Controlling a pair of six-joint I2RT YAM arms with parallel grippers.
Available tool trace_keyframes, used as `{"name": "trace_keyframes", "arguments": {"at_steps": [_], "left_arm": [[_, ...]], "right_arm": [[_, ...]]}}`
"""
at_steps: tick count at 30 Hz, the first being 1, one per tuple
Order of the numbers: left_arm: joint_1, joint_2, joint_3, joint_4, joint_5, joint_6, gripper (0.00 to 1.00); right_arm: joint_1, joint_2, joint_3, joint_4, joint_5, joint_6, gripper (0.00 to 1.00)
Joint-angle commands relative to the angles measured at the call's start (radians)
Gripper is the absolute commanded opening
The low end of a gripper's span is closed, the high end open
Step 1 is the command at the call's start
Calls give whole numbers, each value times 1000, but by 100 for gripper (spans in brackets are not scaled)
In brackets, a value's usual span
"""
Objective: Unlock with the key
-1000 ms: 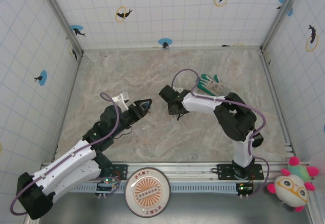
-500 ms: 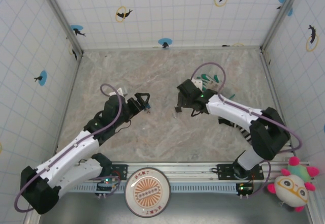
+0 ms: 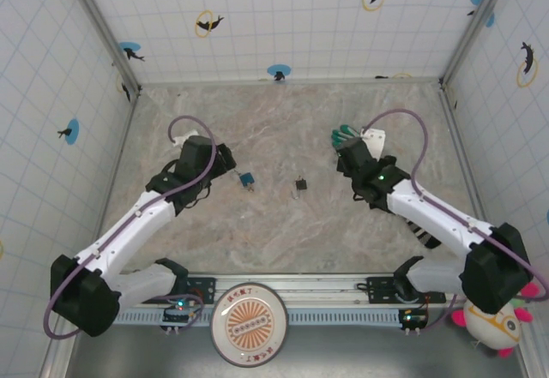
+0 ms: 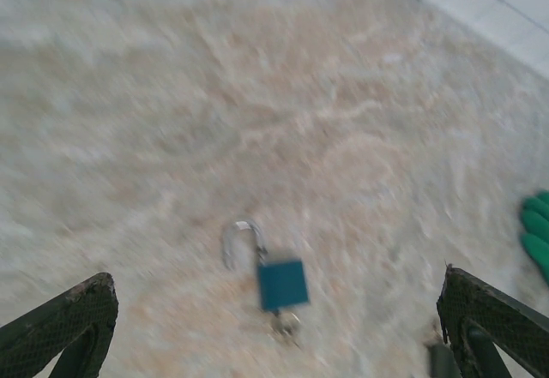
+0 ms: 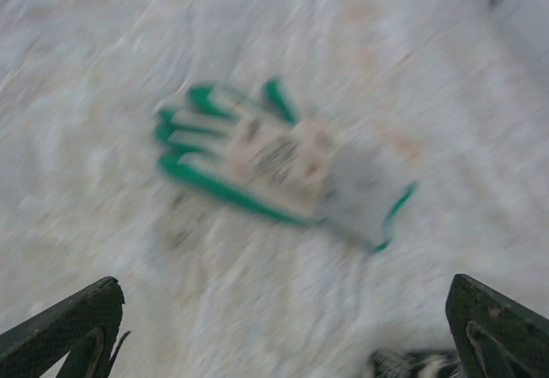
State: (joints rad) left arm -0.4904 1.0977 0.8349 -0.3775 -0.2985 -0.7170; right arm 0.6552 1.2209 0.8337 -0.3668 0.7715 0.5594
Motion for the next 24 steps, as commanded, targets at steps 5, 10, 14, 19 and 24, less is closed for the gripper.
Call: {"name": "trace_keyframes", "arguments": {"at_steps": [5,10,14,19,24], "left_arm": [[111,-86,-147,313,-401,449,97],[321,-50,-317,594,-327,495,97],[400,85,-430,891,-278,510,97],[403,227,-493,1172,-281,541,97],[403,313,-517,1359,-146,688,97]], "right_arm": [[-28,-201,-341,610,505,-411,99],[-154,-287,-529,833,471,-436,99],[-260,-343,-685,1041,347,-430,99],[-346,-324,-785,1204,214,-453,100],[-400,-232,-780,1315,46,-483,100]]}}
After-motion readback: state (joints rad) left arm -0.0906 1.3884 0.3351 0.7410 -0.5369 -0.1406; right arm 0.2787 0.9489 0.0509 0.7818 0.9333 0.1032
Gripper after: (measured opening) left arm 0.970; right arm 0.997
